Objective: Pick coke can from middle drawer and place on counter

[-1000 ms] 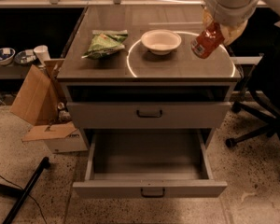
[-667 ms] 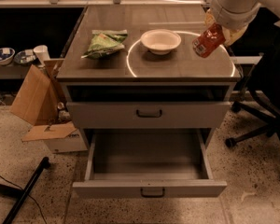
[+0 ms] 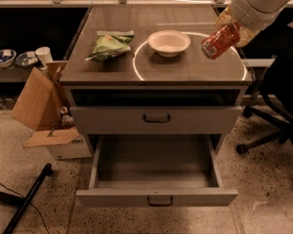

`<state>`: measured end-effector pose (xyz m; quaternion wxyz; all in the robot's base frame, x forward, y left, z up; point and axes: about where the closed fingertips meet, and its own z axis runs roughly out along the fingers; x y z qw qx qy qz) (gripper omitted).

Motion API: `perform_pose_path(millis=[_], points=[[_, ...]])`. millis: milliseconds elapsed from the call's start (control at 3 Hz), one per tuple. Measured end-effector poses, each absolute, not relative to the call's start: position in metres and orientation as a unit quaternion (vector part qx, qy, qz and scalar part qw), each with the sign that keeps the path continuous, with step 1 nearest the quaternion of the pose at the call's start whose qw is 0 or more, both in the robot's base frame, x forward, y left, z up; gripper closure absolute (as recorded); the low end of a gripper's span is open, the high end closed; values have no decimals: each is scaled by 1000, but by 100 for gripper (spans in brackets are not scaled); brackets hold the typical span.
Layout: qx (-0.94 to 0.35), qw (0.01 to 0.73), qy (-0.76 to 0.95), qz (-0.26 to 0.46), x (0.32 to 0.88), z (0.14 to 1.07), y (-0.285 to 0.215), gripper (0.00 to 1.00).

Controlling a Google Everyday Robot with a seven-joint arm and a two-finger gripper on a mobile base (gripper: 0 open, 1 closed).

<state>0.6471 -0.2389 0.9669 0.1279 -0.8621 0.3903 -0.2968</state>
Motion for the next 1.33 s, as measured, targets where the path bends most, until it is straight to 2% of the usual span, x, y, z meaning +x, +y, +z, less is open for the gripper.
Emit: perform_pose_path(millis=[667, 1333], points=[[-895, 174, 331, -242, 671, 953, -227, 100], [-897, 191, 334, -218, 694, 939, -229, 100]])
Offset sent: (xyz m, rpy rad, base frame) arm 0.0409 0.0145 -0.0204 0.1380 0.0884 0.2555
